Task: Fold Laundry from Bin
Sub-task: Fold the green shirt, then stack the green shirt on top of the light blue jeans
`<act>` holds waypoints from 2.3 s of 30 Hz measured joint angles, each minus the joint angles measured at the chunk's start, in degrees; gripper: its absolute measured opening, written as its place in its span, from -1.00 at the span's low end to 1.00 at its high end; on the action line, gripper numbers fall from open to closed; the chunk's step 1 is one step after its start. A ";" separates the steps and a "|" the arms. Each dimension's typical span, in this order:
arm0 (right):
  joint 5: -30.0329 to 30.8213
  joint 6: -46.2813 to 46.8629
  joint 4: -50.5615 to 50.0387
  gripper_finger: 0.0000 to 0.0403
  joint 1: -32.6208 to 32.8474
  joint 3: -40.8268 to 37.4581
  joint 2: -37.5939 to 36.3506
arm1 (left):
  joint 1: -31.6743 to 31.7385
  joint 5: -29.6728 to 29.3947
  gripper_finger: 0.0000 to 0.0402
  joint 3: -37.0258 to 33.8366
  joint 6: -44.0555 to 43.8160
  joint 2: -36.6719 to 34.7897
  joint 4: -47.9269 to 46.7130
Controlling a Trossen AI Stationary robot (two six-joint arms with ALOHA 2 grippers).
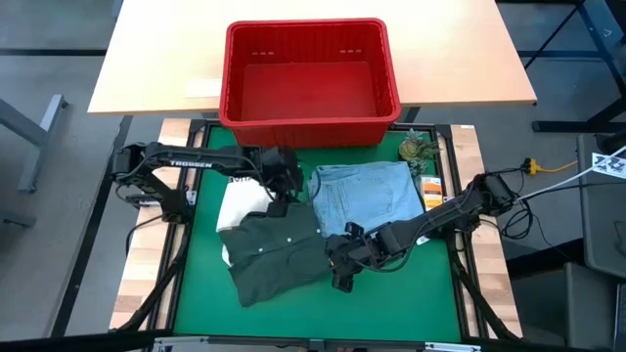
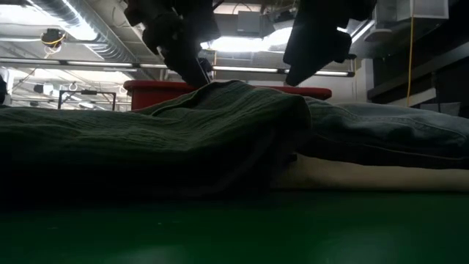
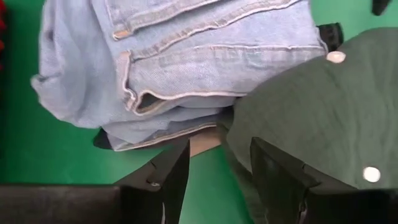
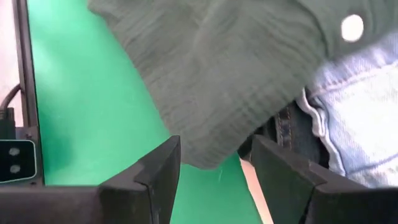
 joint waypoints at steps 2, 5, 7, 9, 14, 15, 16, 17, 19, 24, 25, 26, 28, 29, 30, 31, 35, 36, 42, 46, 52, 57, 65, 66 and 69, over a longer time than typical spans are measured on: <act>0.05 1.42 -0.33 -0.02 0.00 0.00 -0.02 | 0.39 1.67 -0.20 0.00 -0.54 0.00 -0.57; 0.74 2.96 -0.41 -0.02 0.02 0.00 0.00 | 0.55 2.96 -0.22 0.00 -2.00 0.00 -1.83; 2.56 4.07 -0.50 -0.02 0.04 0.00 0.00 | 0.49 3.13 -0.22 0.00 -3.23 0.24 -1.93; 4.40 4.94 -0.97 -0.02 0.04 -0.01 0.04 | 0.49 3.69 -0.22 0.00 -3.89 0.31 -1.97; 7.99 7.27 -0.33 -0.02 0.02 -0.07 1.14 | 0.49 4.09 -0.22 0.00 -3.24 0.31 -1.64; 8.55 7.33 0.29 -0.02 0.00 -0.07 1.42 | 0.49 4.09 -0.22 0.00 -3.26 0.31 -1.57; 8.98 7.35 0.21 -0.02 0.00 -0.08 1.71 | 0.49 4.07 -0.22 0.00 -3.25 0.31 -1.47; 9.80 7.38 0.14 -0.02 -0.02 -0.11 2.20 | 0.49 4.09 -0.22 0.00 -3.15 0.31 -1.49; 11.33 7.35 1.33 -0.02 -0.42 -0.09 2.67 | 0.49 4.09 -0.22 0.00 -3.14 0.31 -1.56; 11.56 7.35 3.67 -0.02 -2.45 -0.07 2.69 | 0.49 4.05 -0.22 0.00 -3.32 0.31 -1.67; 11.55 7.35 3.73 -0.02 -2.94 -0.09 2.69 | 0.49 4.07 -0.22 0.00 -3.31 0.31 -1.65; 11.44 7.35 3.96 -0.02 -3.45 -0.09 2.69 | 0.48 4.08 -0.22 0.00 -3.31 0.31 -1.70; 10.81 7.35 4.30 -0.02 -4.63 -0.09 2.78 | 0.23 4.02 -0.22 0.00 -3.33 0.31 -1.82; 10.06 7.38 4.60 -0.02 -5.14 -0.09 3.17 | 0.12 4.00 -0.22 0.00 -3.33 0.31 -1.82; 8.90 7.34 5.04 -0.02 -5.71 -0.09 3.39 | 0.02 4.02 -0.22 0.00 -3.33 0.31 -1.80; 7.30 7.34 5.20 -0.02 -6.22 -0.09 3.64 | -0.11 4.02 -0.22 0.00 -3.27 0.31 -1.85; 1.56 7.14 8.95 -0.02 -7.71 -0.08 5.20 | -0.28 4.02 -0.22 0.00 -3.08 0.31 -2.04; 1.34 7.05 9.93 -0.02 -7.72 -0.07 5.80 | -0.25 3.95 -0.22 0.00 -3.07 0.31 -1.96; 1.45 6.94 10.98 -0.06 -7.92 -0.04 7.59 | -0.23 3.62 -0.30 0.00 -3.07 -0.86 -3.89; 1.47 5.72 11.12 -0.30 -7.93 -0.04 7.62 | -0.26 3.63 -0.42 0.00 -4.09 -4.66 -9.86; 1.40 2.56 12.28 -0.88 -7.91 -0.04 7.68 | -1.79 4.11 -0.50 0.00 -16.71 -11.22 -23.19; 1.27 1.15 12.72 -0.84 -7.89 -0.04 7.70 | -5.10 4.07 -0.49 0.00 -31.44 -14.69 -35.63; 1.27 1.03 12.72 -0.75 -7.87 -0.04 7.70 | -14.17 3.65 -0.29 -0.02 -50.36 -14.98 -43.58; 1.29 0.84 12.72 -0.78 -7.88 -0.04 7.70 | -15.08 3.65 -0.23 -0.02 -52.76 -14.76 -43.61; 1.30 -0.31 12.70 -0.86 -7.87 -0.04 7.70 | -17.62 3.63 -0.08 -0.02 -60.62 -14.32 -43.52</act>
